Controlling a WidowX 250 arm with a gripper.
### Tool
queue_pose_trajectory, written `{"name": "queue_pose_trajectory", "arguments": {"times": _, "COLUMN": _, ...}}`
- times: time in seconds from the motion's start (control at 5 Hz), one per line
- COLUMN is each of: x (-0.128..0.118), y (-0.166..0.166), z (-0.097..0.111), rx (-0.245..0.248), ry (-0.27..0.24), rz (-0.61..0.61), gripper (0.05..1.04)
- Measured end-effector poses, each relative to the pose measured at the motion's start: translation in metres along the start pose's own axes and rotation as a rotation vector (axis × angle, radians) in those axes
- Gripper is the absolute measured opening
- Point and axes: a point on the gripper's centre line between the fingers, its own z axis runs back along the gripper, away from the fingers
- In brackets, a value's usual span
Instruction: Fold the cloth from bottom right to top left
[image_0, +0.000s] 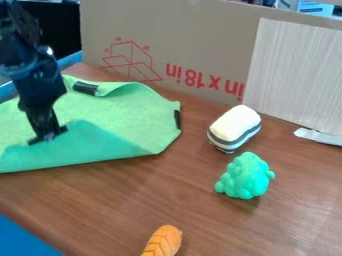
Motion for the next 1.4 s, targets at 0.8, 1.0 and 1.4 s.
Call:
{"name": "queue_pose_trajectory", "arguments": {"times": 0.8, "x": 0.041, "y": 0.089, "z": -0.018, "rx": -0.004, "ry": 0.119, "rz": 0.120, "gripper": 0.052}}
{"name": "queue_pose_trajectory", "arguments": {"times": 1.0, "x": 0.047, "y": 0.104, "z": -0.024, "rx": -0.006, "ry": 0.153, "rz": 0.124, "gripper": 0.052}}
{"name": "queue_pose_trajectory", "arguments": {"times": 1.4, "x": 0.065, "y": 0.133, "z": -0.025, "rx": -0.015, "ry": 0.201, "rz": 0.155, "gripper": 0.052}}
